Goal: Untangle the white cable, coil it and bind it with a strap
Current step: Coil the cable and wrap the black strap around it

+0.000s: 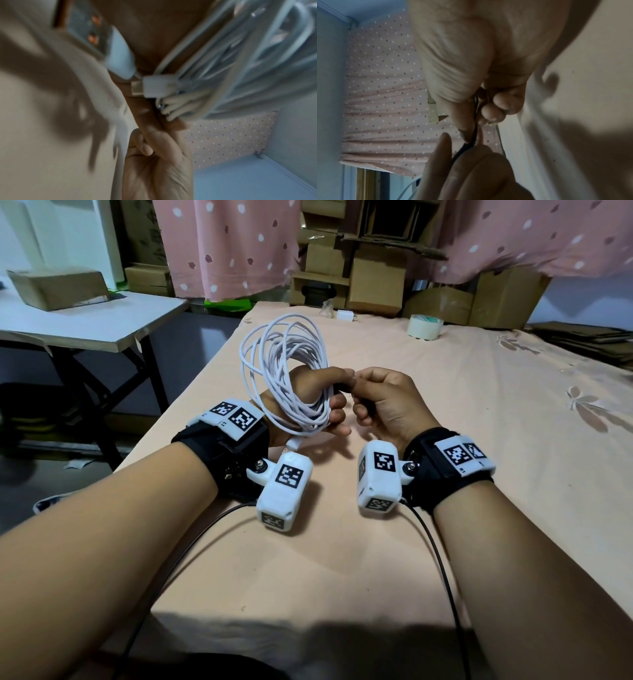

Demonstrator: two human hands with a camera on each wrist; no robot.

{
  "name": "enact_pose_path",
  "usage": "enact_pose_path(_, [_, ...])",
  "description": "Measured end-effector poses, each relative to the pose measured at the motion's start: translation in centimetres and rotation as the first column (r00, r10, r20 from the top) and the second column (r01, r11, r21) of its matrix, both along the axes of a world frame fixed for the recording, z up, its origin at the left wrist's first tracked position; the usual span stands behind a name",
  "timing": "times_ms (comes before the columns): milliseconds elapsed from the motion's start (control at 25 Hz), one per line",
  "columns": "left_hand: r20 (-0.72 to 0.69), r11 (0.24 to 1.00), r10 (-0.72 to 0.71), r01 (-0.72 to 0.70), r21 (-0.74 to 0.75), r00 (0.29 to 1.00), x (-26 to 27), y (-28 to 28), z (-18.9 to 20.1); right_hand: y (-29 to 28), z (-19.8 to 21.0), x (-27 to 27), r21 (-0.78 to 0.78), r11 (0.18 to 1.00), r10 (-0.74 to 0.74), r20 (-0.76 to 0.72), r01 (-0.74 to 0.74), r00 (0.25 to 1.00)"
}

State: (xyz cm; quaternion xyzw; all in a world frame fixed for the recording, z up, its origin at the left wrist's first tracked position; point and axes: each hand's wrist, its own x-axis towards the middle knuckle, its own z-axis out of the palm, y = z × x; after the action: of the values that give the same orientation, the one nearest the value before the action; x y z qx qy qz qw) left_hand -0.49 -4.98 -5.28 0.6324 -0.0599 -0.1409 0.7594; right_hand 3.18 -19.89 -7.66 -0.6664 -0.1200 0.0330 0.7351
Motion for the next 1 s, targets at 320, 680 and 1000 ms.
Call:
enact_pose_path(320, [0.038, 0.997, 0.082, -0.081, -0.005, 0.996, -0.16, 0.4, -0.13, 0.14, 0.0, 0.23, 0.058, 0.997, -0.046, -0.083, 0.051, 0.995])
enact_pose_path(680, [-0.005, 0.983, 0.183, -0.183, 0.007, 0.983, -0.36, 0.64, -0.18, 0.05, 0.4, 0.28, 0.176, 0.952, -0.233, -0.112, 0.25, 0.966])
enact_pose_path(1000, [-0.01, 0.949, 0.311, -0.309, 0.065, 0.951, 0.0, 0.62, -0.3, 0.15, 0.85, -0.12, 0.223, 0.948, -0.242, 0.052, 0.225, 0.969])
